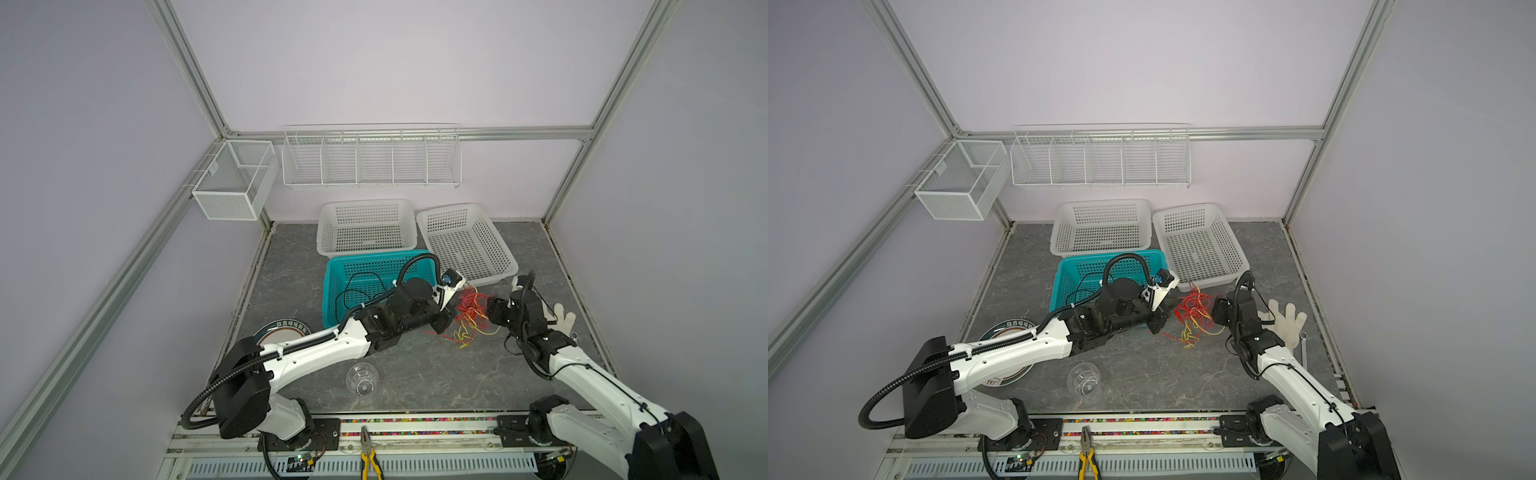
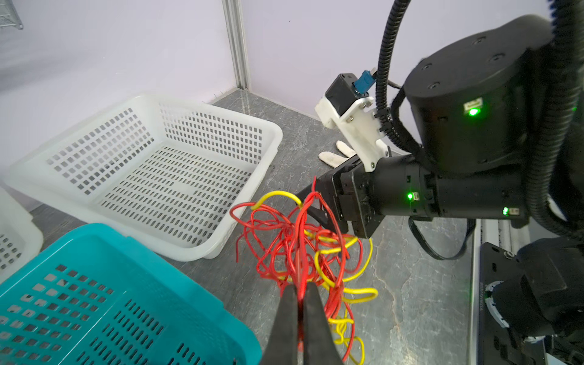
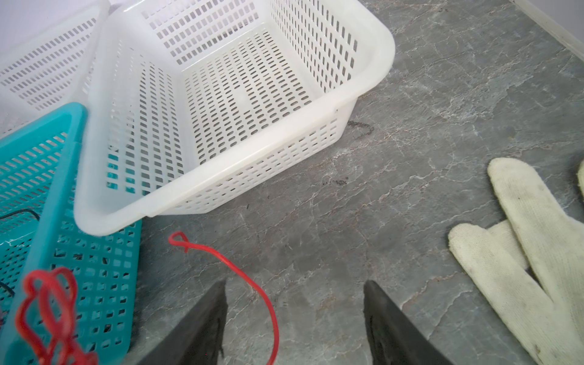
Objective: Untangle the cables
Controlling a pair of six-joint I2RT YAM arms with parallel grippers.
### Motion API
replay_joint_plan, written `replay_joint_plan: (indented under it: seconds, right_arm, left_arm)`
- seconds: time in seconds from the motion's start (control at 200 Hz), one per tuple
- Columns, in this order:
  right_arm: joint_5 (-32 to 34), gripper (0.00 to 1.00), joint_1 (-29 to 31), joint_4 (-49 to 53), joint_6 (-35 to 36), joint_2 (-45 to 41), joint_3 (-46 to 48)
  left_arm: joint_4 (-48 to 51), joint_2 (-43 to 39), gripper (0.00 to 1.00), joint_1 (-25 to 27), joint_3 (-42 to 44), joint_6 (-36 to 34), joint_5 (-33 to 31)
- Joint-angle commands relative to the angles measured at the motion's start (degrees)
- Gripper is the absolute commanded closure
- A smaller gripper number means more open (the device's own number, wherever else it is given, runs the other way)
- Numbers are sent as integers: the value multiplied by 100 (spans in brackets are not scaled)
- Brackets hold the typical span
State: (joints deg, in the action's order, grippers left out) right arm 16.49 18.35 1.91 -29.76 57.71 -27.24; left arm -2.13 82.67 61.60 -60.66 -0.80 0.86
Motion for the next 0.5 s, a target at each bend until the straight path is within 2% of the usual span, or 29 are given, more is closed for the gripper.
replay_joint_plan:
  seconds: [0.0,0.26,0.495]
  right_arm:
    - [786,31,-384,646,-262,220,343]
    - [561,30,-437,752,-181,320,250]
    - [-383,30,-293,951,246,-43,-41]
  left_arm:
    - [-435,-792,100,-69,-82,-146,-478]
    - [-308,-1236,100,-113,31,-280,-767]
    - [-574,-471,100,-111,30,-37,-481]
